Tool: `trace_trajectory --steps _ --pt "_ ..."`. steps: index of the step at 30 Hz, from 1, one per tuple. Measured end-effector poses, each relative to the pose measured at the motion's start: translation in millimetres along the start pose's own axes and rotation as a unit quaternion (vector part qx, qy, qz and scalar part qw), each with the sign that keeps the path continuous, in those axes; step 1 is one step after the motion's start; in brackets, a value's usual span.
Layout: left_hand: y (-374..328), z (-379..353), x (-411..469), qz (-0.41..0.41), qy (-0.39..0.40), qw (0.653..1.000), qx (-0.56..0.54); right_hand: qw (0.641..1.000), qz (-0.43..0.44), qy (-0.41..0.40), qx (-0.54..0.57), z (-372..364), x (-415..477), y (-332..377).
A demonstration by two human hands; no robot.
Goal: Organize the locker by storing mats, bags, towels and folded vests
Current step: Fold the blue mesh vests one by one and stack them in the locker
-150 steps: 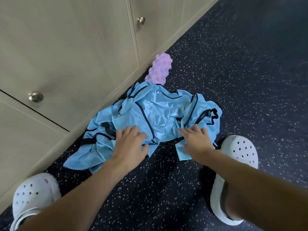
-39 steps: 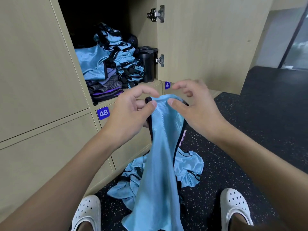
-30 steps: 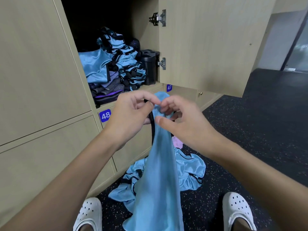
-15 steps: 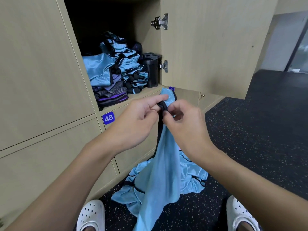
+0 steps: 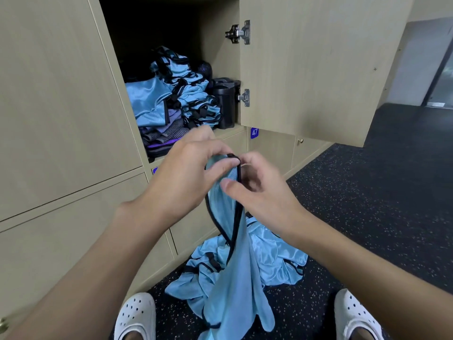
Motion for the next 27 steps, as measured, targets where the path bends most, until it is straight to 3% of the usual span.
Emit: trace_trajectory --steps 8,14,20,27 --pt "-3 -1 -1 0.049 -0.065 0.993 -0.087 0.985 0.015 -0.092 -0.145 6 6 -5" --pt "-10 9 5 0.048 -0.143 0.985 -0.088 0.986 -0.01 -0.088 -0.142 13 4 1" --pt "-8 12 3 0.08 -0.137 0.983 -0.089 0.98 -0.024 -0.047 -0.191 13 0 4" --pt "-1 34 3 0.105 -0.167 0.979 -0.05 0.971 -0.089 -0.079 -0.205 21 5 -9"
Point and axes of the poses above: each hand's wrist, its own x-axis towards the middle knuckle, its own z-axis out of the back of the hand, y = z × x, the point moved 1 cm from there along x, towards the middle knuckle, and after that the axes turned 8 degrees about y, right-handed, at the moved point
